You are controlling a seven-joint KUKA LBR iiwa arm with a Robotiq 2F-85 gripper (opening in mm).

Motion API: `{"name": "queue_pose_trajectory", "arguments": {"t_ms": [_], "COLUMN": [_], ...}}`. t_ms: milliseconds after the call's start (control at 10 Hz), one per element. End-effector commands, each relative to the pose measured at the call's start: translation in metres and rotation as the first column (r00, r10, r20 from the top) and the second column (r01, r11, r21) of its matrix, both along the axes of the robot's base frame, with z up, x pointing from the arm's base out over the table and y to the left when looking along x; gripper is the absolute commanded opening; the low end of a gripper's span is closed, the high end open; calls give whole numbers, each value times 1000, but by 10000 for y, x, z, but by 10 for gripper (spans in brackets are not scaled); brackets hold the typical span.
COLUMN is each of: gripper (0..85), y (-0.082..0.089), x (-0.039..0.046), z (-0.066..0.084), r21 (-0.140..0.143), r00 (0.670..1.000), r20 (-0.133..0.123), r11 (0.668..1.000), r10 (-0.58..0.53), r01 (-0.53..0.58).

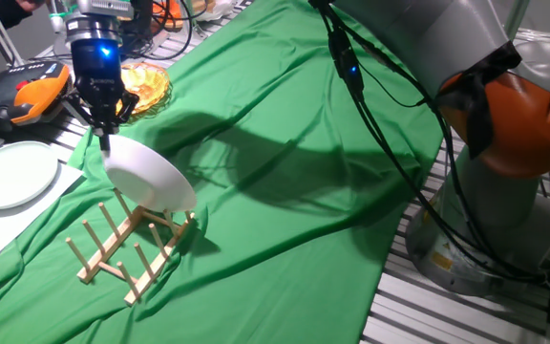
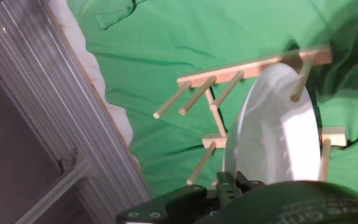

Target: Put the dish on the dish rack

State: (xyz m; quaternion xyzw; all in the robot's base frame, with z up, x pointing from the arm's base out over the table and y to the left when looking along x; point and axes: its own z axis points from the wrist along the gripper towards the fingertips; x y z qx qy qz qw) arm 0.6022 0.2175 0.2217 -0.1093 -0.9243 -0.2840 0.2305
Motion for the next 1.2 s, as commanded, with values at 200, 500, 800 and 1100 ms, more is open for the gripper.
{"name": "queue_pose_trajectory", "arguments": {"t_ms": [200,500,800,1100], "gripper": [0,0,170,170], "y": [16,61,85,91], "x": [6,17,34,48], "z": [-99,-102,-131,-161], "r21": [-4,-37,-43,-43], "r00": [1000,1000,1000,1000], "r20": [13,15,15,16], "r11": [1000,999,999,999], "r10": [12,7,-7,1], "r01": [-12,-7,8,-1]}}
